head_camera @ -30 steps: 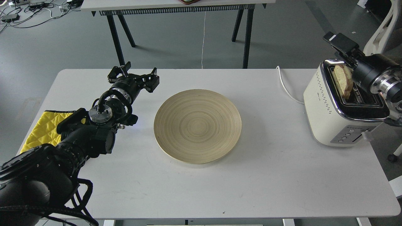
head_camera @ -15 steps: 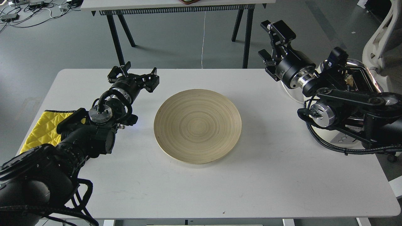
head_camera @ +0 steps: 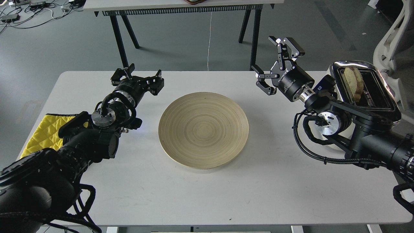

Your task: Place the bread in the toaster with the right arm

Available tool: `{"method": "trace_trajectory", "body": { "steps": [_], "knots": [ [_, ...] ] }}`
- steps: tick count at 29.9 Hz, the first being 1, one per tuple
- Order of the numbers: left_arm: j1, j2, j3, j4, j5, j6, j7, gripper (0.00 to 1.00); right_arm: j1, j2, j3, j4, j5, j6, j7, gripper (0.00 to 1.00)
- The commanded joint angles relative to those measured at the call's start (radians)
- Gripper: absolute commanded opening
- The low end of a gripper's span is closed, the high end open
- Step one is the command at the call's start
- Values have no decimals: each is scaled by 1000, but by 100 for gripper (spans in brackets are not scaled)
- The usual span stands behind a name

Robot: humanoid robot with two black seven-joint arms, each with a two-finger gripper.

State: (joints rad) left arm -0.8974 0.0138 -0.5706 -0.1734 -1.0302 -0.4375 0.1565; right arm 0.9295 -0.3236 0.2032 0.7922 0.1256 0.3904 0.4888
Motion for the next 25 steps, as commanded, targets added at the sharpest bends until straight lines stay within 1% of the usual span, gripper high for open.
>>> {"method": "trace_trajectory", "body": {
  "steps": [1,15,25],
  "knots": [
    [0,0,0,2,1,0,0,100,-27,15,7,-42,0,93,0,99],
    [0,0,0,0,-1,0,0,100,-84,20,19,-60,0,98,0,99],
    [0,0,0,0,1,0,0,100,-86,20,54,-68,-1,98,0,99]
  ]
}}
